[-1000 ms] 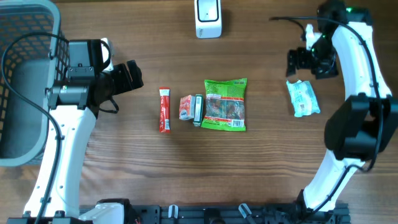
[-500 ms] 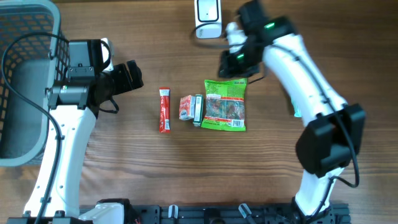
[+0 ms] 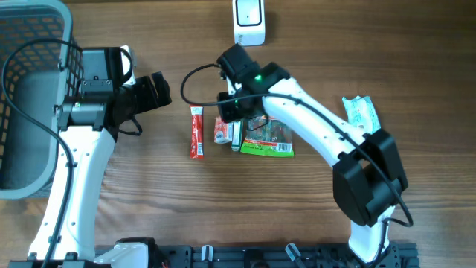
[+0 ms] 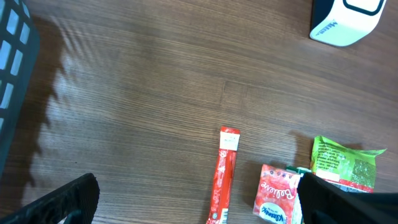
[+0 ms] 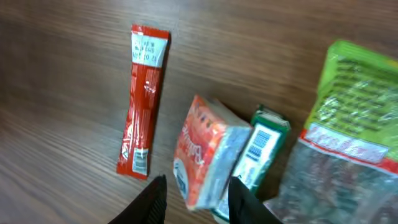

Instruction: Scan the item barcode

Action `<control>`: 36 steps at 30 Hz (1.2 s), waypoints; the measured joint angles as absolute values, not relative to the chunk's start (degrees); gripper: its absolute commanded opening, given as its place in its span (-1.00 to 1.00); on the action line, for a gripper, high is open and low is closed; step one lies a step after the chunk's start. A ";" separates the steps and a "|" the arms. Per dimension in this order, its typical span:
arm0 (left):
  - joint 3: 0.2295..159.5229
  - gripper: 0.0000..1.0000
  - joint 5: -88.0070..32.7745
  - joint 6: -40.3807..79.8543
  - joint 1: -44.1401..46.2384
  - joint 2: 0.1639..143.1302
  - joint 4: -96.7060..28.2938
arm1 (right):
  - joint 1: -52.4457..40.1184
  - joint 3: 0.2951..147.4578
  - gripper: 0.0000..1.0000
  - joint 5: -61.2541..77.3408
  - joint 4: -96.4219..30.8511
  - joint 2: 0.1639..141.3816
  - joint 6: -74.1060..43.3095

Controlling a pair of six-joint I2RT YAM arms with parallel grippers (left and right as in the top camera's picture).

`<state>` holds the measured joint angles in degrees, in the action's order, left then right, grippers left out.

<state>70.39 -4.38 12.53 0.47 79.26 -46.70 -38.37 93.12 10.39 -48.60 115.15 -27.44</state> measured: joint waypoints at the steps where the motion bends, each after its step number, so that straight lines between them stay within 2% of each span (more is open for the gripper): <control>1: 70.39 1.00 -4.38 12.51 0.47 79.29 -46.70 | -38.79 92.47 -0.33 9.98 -47.64 115.15 -28.36; 7: 70.39 1.00 -4.38 12.53 0.47 79.26 -46.72 | -40.66 86.87 -0.26 8.47 -43.18 115.15 -32.64; 12: 70.39 1.00 -4.38 12.53 0.47 79.26 -46.70 | -40.73 84.49 -0.27 8.60 -40.45 115.15 -34.54; 18: 70.39 1.00 -4.40 12.53 0.47 79.29 -46.72 | -40.73 82.56 -0.24 18.28 -32.47 115.15 -34.02; 24: 70.39 1.00 -4.38 12.53 0.47 79.29 -46.70 | -39.70 82.54 -0.04 28.38 -31.38 115.07 -27.14; 28: 70.39 1.00 -4.38 12.53 0.47 79.29 -46.70 | -35.16 82.54 0.14 30.96 -33.87 112.51 -23.57; 31: 70.39 1.00 -4.40 12.53 0.47 79.26 -46.70 | -29.65 82.70 0.34 31.07 -37.47 107.90 -21.04; 36: 70.39 1.00 -4.38 12.53 0.47 79.29 -46.70 | -22.00 83.64 0.36 29.06 -44.75 104.55 -17.56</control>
<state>70.39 -4.38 12.53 0.47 79.29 -46.70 -22.00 83.64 29.06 -44.75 104.55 -17.56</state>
